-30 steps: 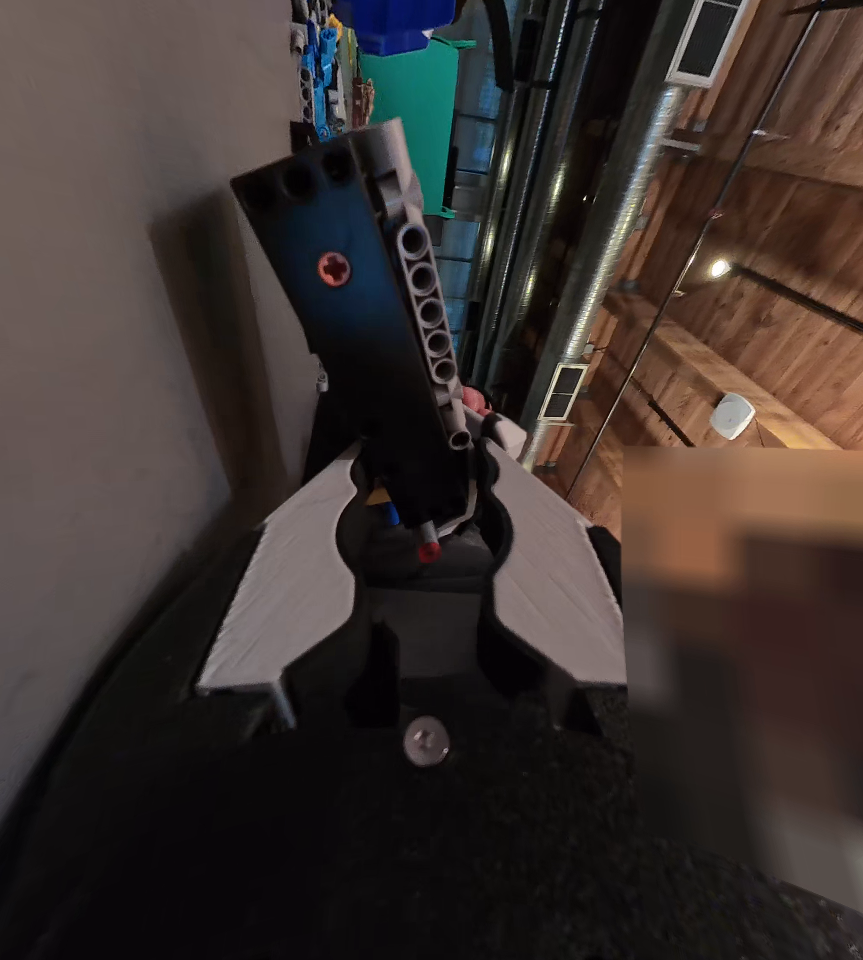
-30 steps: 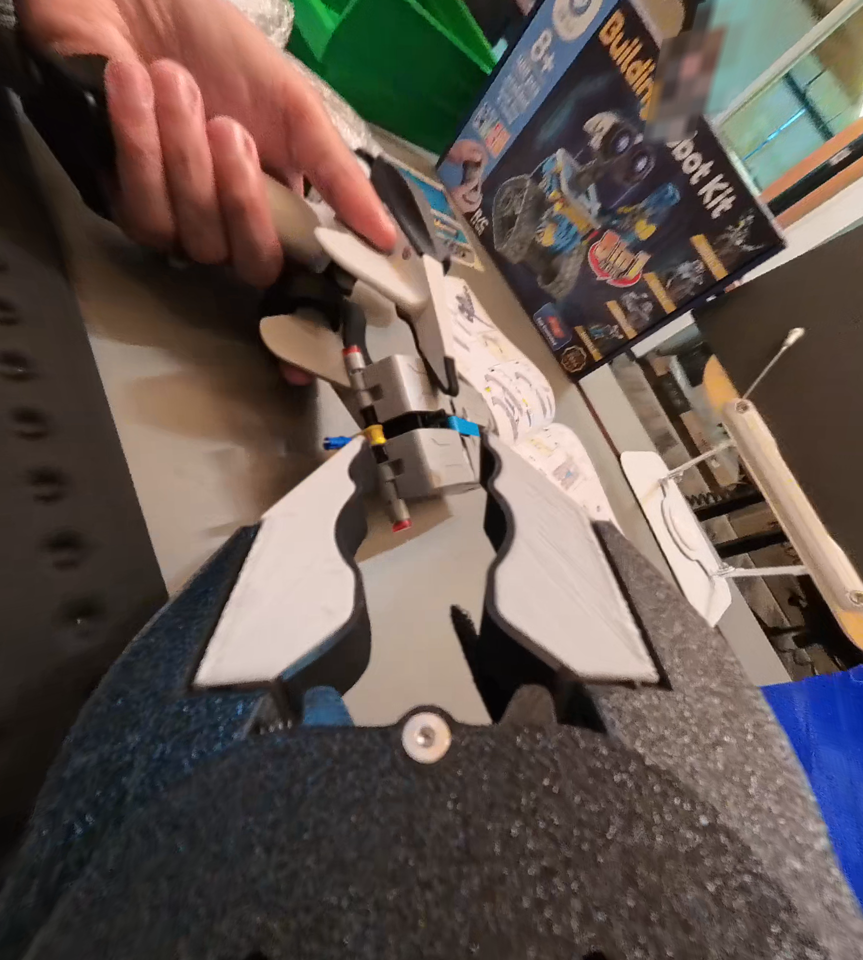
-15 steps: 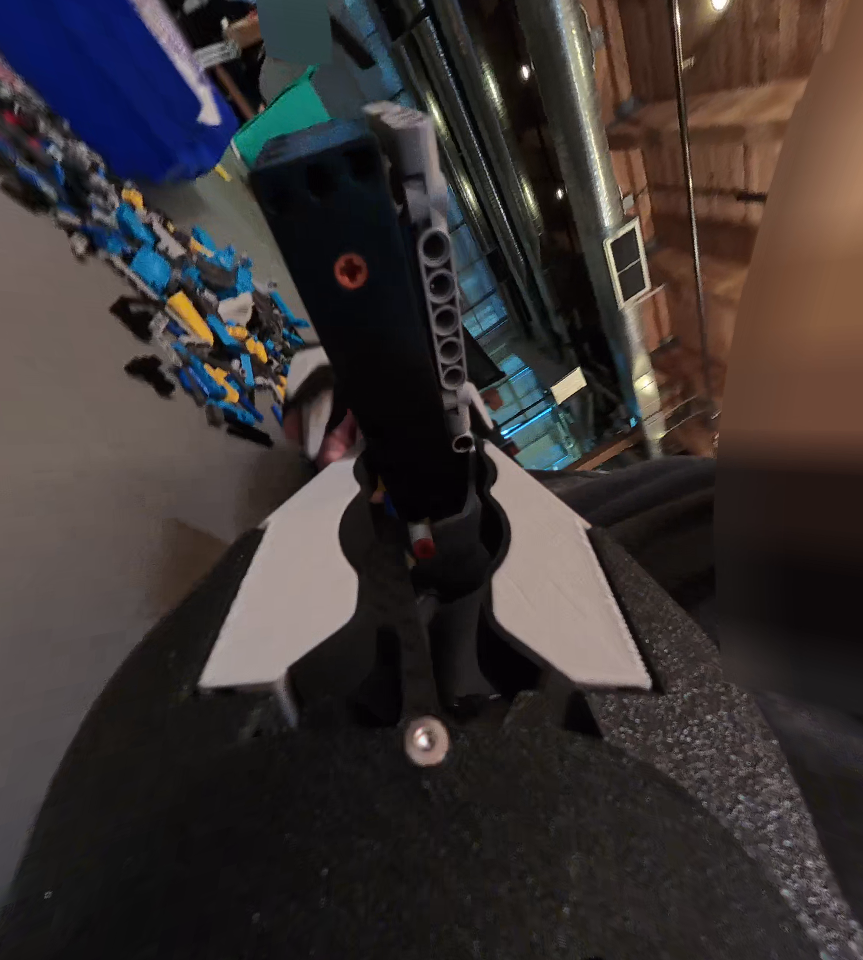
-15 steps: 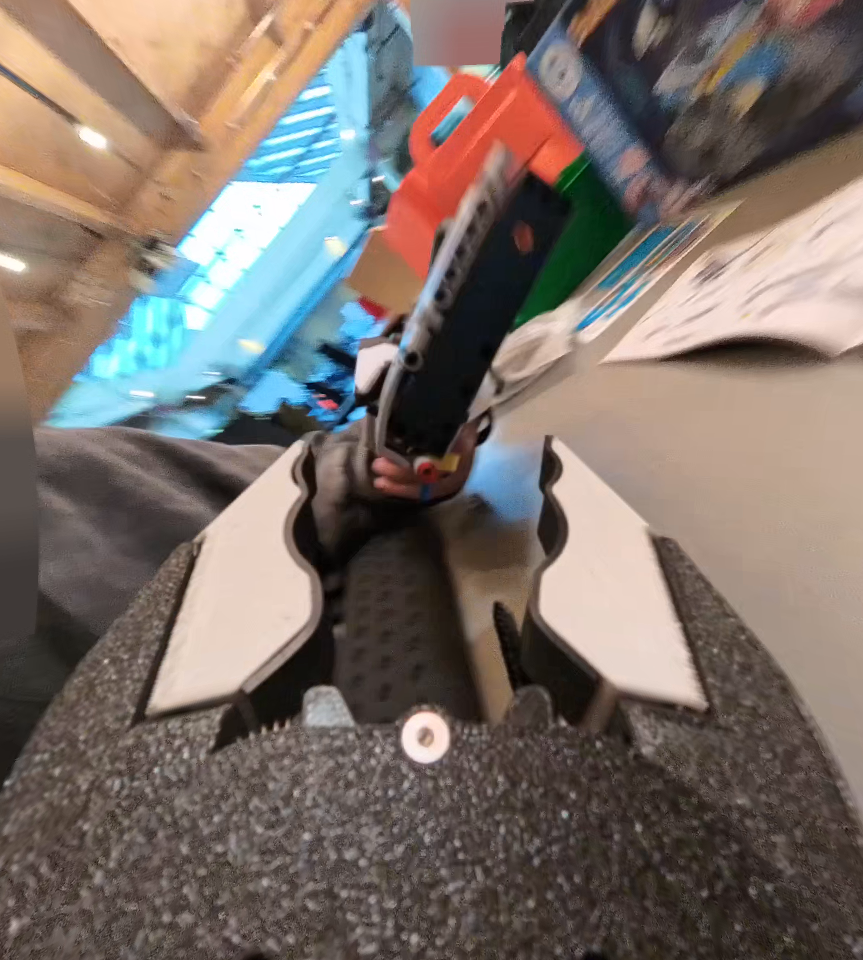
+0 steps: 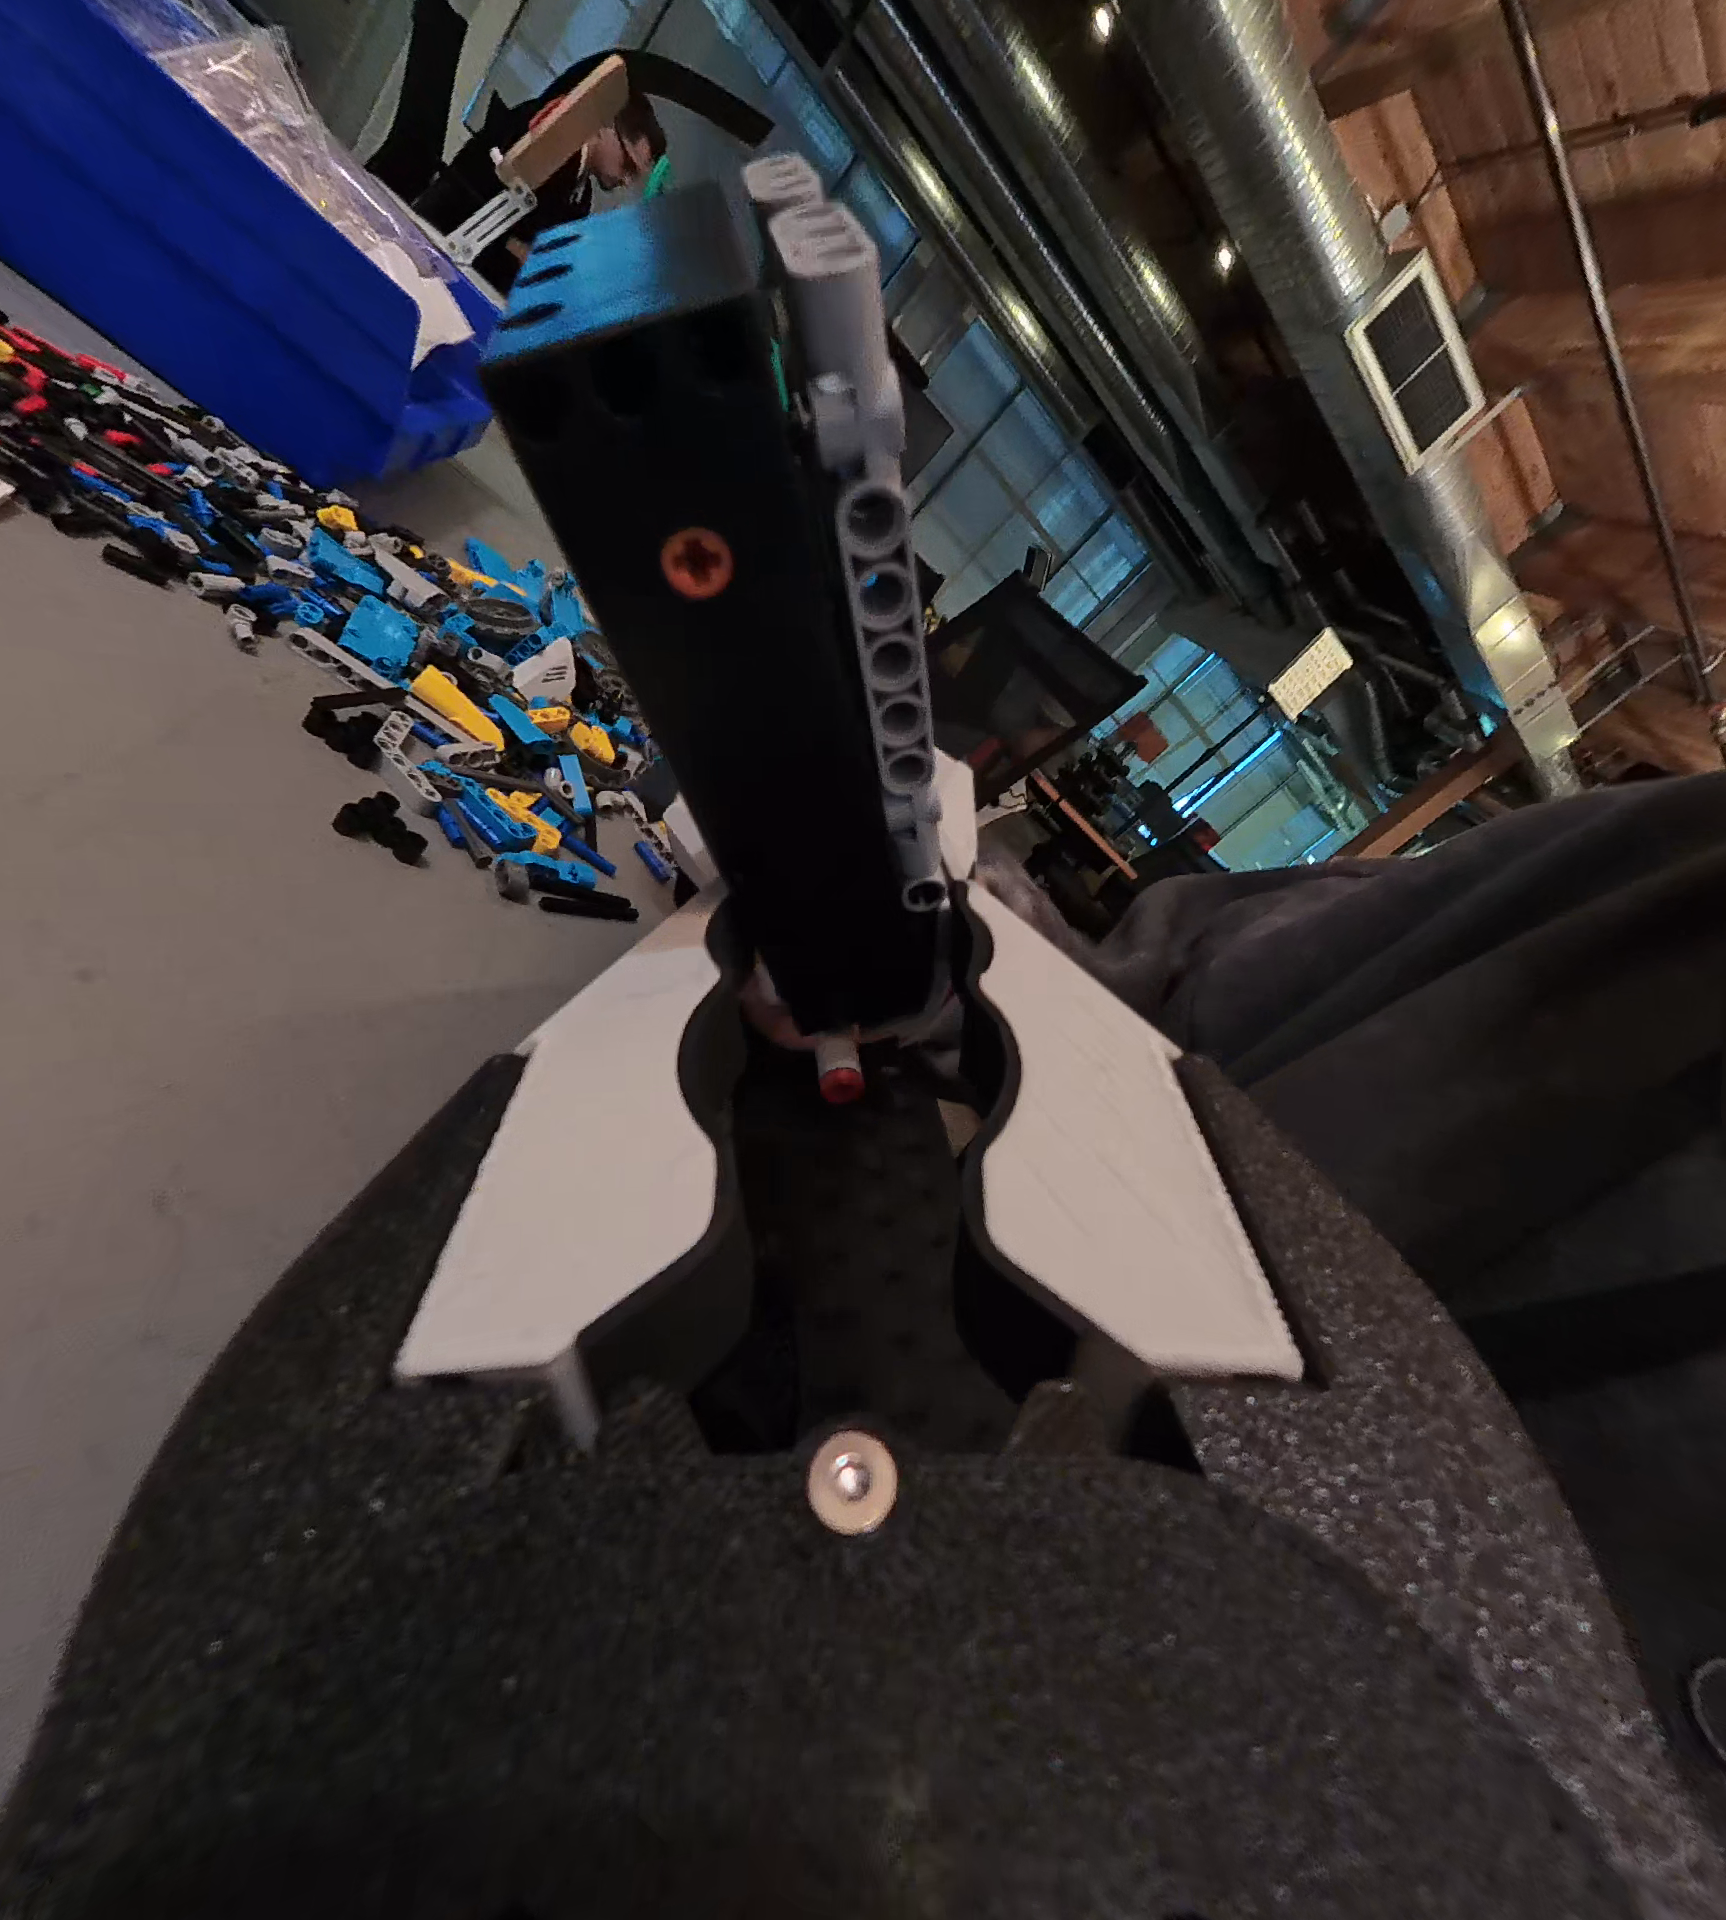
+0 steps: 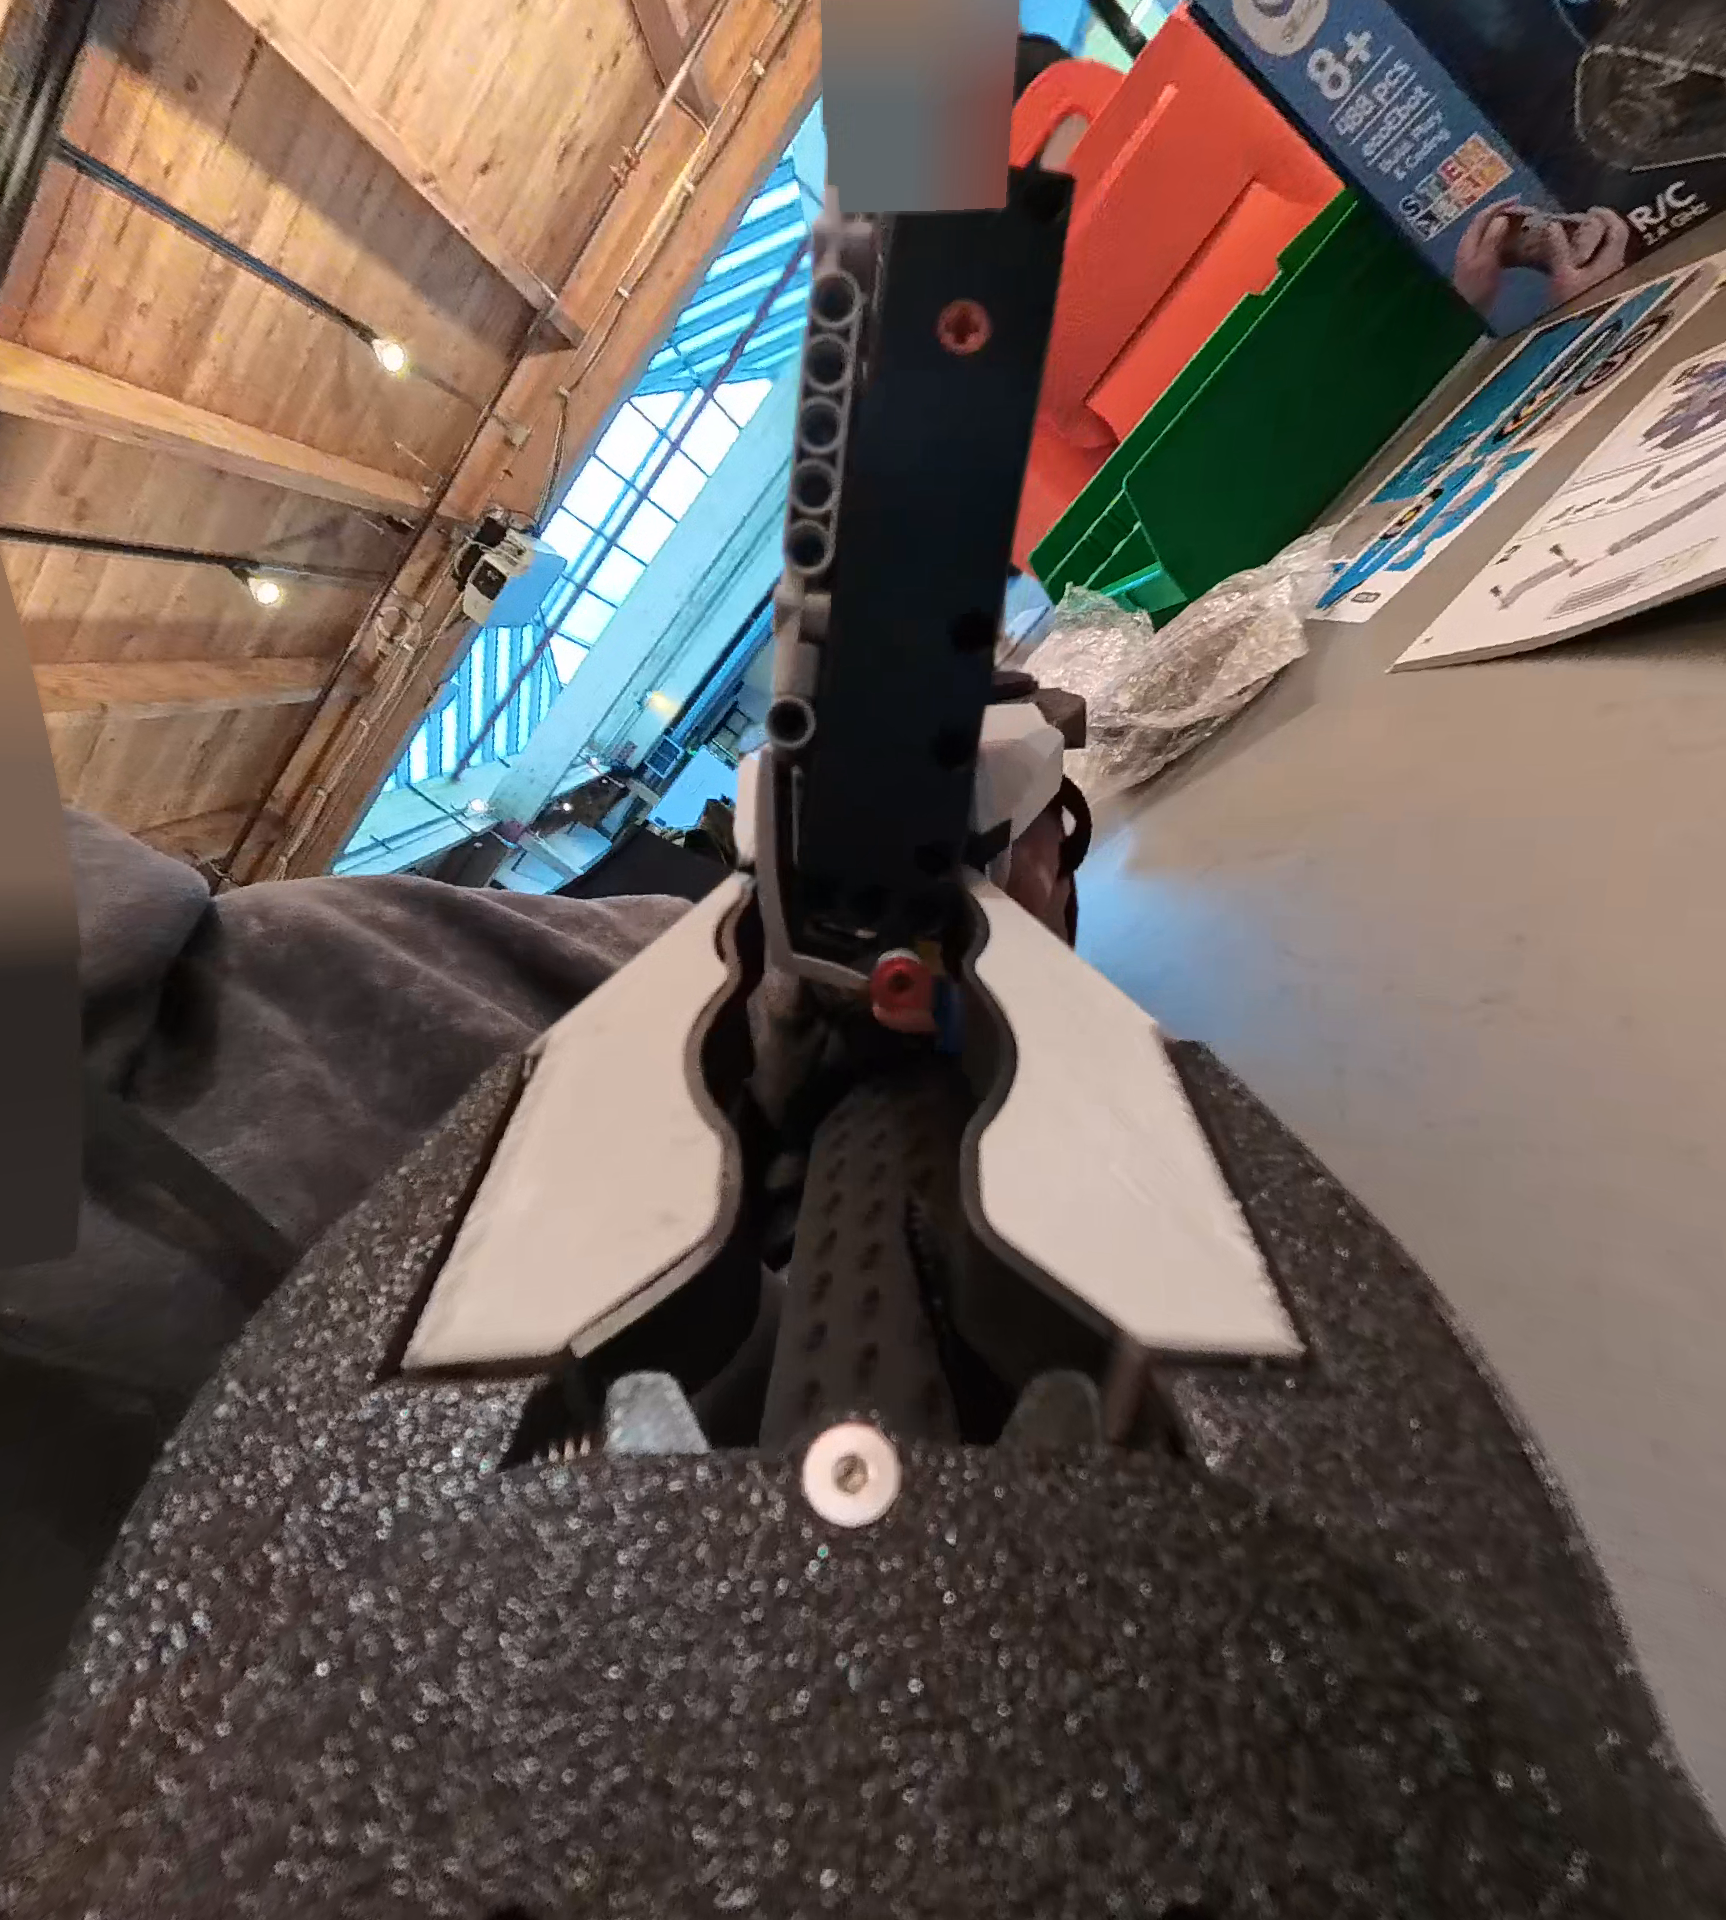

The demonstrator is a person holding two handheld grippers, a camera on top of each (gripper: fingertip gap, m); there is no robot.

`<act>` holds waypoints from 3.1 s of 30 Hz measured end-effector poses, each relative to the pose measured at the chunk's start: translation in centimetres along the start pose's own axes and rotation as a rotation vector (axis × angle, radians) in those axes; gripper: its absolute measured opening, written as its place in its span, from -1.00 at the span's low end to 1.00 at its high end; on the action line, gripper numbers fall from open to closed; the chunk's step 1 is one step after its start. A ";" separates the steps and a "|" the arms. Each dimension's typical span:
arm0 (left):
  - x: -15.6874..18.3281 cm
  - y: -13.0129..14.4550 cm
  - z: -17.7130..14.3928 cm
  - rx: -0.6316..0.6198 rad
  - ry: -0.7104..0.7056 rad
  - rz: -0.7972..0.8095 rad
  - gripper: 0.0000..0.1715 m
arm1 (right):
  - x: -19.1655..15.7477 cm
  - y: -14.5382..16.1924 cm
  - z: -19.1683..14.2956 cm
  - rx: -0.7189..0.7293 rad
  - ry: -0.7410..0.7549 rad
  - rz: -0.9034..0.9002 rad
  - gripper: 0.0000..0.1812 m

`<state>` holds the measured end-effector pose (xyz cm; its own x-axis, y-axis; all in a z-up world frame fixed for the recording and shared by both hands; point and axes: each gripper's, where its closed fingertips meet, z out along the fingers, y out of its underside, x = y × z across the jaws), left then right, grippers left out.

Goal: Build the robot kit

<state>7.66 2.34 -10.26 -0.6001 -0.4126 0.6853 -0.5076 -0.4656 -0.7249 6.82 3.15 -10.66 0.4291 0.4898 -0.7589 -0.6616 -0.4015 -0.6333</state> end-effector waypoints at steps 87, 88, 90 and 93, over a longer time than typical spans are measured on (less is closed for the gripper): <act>-3.8 -1.2 -2.5 0.109 -0.021 -0.351 -0.55 | 2.7 -4.4 -4.7 -0.005 0.437 -0.675 -0.26; -3.6 -1.6 -2.6 0.129 -0.021 -0.327 -0.55 | 2.2 -4.2 -4.4 0.017 0.353 -0.534 -0.25; -3.0 -2.2 -2.8 0.164 -0.017 -0.290 -0.55 | 2.4 -3.2 -3.3 0.024 0.225 -0.220 -0.13; -2.4 -2.2 -2.5 0.167 -0.015 -0.252 -0.54 | 1.5 -2.0 -1.0 0.065 0.040 0.031 -0.10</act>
<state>8.68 6.29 -10.43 -0.4585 -0.2787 0.8438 -0.5297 -0.6767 -0.5114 9.47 3.91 -10.69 0.4313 0.4456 -0.7845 -0.7129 -0.3646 -0.5990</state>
